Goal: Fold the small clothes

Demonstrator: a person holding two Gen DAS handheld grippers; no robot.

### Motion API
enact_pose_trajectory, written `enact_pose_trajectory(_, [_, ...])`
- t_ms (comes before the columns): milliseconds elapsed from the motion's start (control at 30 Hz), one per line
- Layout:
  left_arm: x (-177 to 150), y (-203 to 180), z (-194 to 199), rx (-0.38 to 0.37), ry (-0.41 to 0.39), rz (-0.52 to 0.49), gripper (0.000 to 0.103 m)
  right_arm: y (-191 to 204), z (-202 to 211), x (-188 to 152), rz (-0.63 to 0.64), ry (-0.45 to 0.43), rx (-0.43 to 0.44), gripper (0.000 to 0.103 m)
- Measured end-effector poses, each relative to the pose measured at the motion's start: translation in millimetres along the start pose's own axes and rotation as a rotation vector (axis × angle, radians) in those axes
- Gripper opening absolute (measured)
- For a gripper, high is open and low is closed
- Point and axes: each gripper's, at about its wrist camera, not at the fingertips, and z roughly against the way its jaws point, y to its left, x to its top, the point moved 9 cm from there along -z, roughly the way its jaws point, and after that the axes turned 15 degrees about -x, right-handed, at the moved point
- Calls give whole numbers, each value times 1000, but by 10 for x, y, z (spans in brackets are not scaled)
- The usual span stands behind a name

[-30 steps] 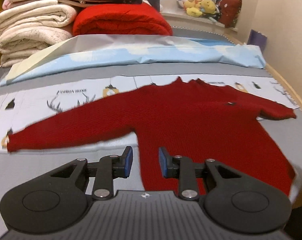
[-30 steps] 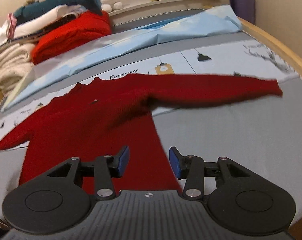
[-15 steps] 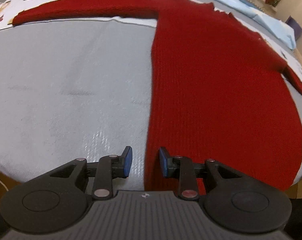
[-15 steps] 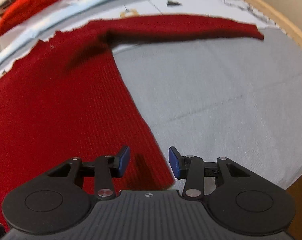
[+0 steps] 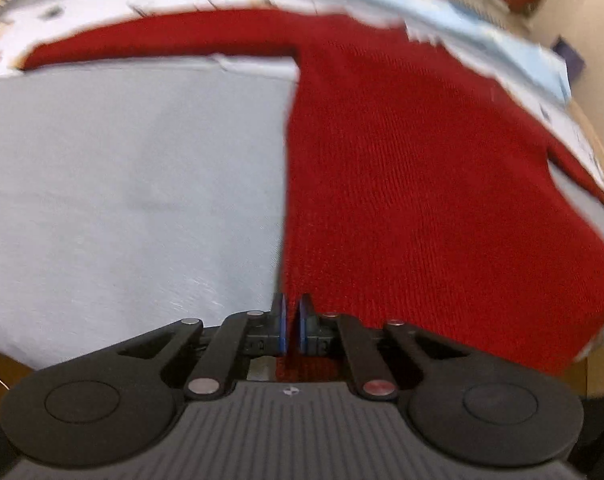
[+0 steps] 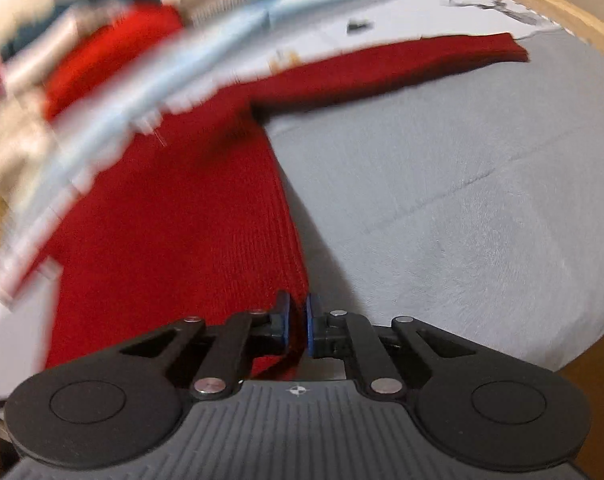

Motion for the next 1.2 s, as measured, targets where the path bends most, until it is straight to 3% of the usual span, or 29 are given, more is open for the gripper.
enact_pose_trajectory(33, [-18, 35, 67, 0, -10, 9, 6, -82, 46, -43, -29, 6, 10, 6])
enact_pose_trajectory(100, [-133, 95, 58, -7, 45, 26, 6, -194, -11, -217, -25, 59, -24, 5])
enact_pose_trajectory(233, [-303, 83, -145, 11, 166, 13, 8, -230, -309, -570, 123, 153, -156, 8])
enact_pose_trajectory(300, [-274, 73, -131, 8, 157, 26, 12, -204, -346, -587, 165, 144, -200, 16])
enact_pose_trajectory(333, [-251, 78, -107, 3, 145, 44, 21, -172, -331, -562, 171, 126, -201, 19])
enact_pose_trajectory(367, [-237, 89, -94, 0, 136, 57, 25, -132, -313, -539, 172, 111, -192, 28])
enact_pose_trajectory(433, [-236, 121, -107, 7, 146, 71, 26, -72, -320, -504, 172, 102, -181, 42])
enact_pose_trajectory(467, [-264, 128, -142, 13, 165, 68, 26, -53, -355, -517, 186, 111, -195, 43])
enact_pose_trajectory(533, [-305, 99, -224, 20, 198, 46, 15, -77, -478, -556, 238, 154, -249, 43])
enact_pose_trajectory(567, [-311, 65, -218, 22, 192, 19, 12, -74, -514, -578, 257, 163, -261, 36])
enact_pose_trajectory(633, [-294, -4, -144, 25, 167, -30, 7, 28, -502, -551, 283, 146, -224, 9])
enact_pose_trajectory(700, [-276, -59, -96, 20, 153, -57, 7, 69, -409, -485, 281, 91, -225, 8])
enact_pose_trajectory(767, [-318, 9, -119, 61, 184, -55, 9, 21, -384, -432, 251, 74, -235, 8])
enact_pose_trajectory(833, [-317, 33, -149, 89, 195, -59, 24, -49, -419, -463, 243, 92, -271, 8])
enact_pose_trajectory(900, [-219, -25, -76, 142, 139, -120, 26, -82, -453, -480, 311, 79, -356, 9])
enact_pose_trajectory(967, [-82, -203, 35, 166, 56, -235, 26, -77, -402, -385, 335, 4, -421, 21])
enact_pose_trajectory(1033, [-24, -368, 76, 123, 15, -279, 26, -30, -256, -251, 290, -89, -363, 34])
enact_pose_trajectory(1100, [-32, -457, 37, 59, 24, -263, 26, 58, -137, -185, 252, -146, -268, 39])
enact_pose_trajectory(1200, [-56, -383, -88, 36, 66, -213, 26, 276, -246, -236, 260, -96, -165, 50])
